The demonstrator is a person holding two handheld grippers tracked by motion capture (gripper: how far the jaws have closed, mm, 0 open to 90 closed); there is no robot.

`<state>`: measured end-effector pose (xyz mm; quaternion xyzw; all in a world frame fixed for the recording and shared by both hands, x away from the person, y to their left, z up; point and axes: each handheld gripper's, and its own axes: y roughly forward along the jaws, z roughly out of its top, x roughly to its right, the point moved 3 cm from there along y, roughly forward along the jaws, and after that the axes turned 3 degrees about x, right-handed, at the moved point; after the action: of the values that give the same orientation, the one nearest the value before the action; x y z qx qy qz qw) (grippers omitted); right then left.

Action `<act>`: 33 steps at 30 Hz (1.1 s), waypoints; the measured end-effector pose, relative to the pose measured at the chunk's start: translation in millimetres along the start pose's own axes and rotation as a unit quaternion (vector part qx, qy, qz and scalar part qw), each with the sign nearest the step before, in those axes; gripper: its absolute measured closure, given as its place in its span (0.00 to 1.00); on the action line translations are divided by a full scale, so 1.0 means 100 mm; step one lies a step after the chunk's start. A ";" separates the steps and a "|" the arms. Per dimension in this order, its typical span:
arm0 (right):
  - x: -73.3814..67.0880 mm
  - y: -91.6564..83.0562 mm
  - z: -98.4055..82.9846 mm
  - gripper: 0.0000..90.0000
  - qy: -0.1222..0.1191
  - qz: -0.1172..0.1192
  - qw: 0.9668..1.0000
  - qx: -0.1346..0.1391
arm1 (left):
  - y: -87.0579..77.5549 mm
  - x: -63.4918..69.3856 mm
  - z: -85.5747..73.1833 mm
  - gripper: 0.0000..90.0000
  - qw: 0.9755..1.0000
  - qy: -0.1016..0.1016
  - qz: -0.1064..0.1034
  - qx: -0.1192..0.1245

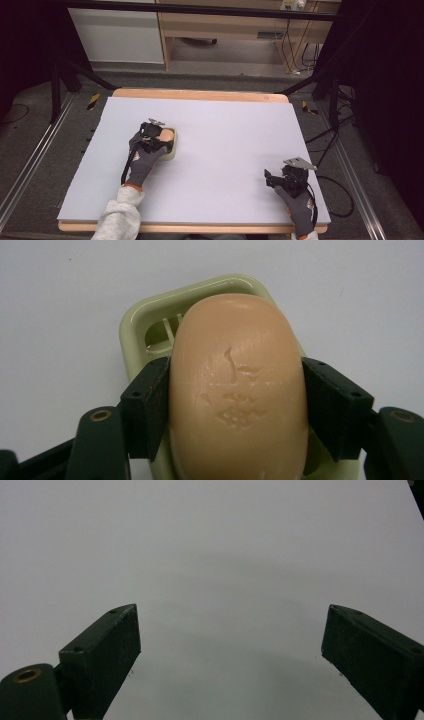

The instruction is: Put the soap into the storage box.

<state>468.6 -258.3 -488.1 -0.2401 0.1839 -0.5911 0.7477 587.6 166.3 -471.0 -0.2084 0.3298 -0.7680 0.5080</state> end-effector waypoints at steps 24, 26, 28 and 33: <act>0.03 -0.01 0.00 0.10 0.007 -0.004 1.000 0.003 | -0.46 -0.03 -0.06 0.27 0.998 -0.001 -0.026 0.050; 0.04 -0.02 0.00 0.09 0.010 -0.006 1.000 0.004 | -0.52 -0.03 -0.10 0.27 0.998 0.000 -0.031 0.055; 0.05 -0.02 0.00 0.09 0.014 -0.008 1.000 0.004 | -0.59 -0.03 -0.16 0.26 0.997 0.003 -0.038 0.063; 0.07 -0.03 0.00 0.09 0.014 -0.012 1.000 0.003 | -0.73 -0.05 -0.32 0.26 0.996 0.009 -0.039 0.074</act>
<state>467.7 -265.6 -486.6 -0.2312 0.1897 -0.6038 0.7389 522.0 200.2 -441.0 -0.1754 0.2681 -0.8115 0.4888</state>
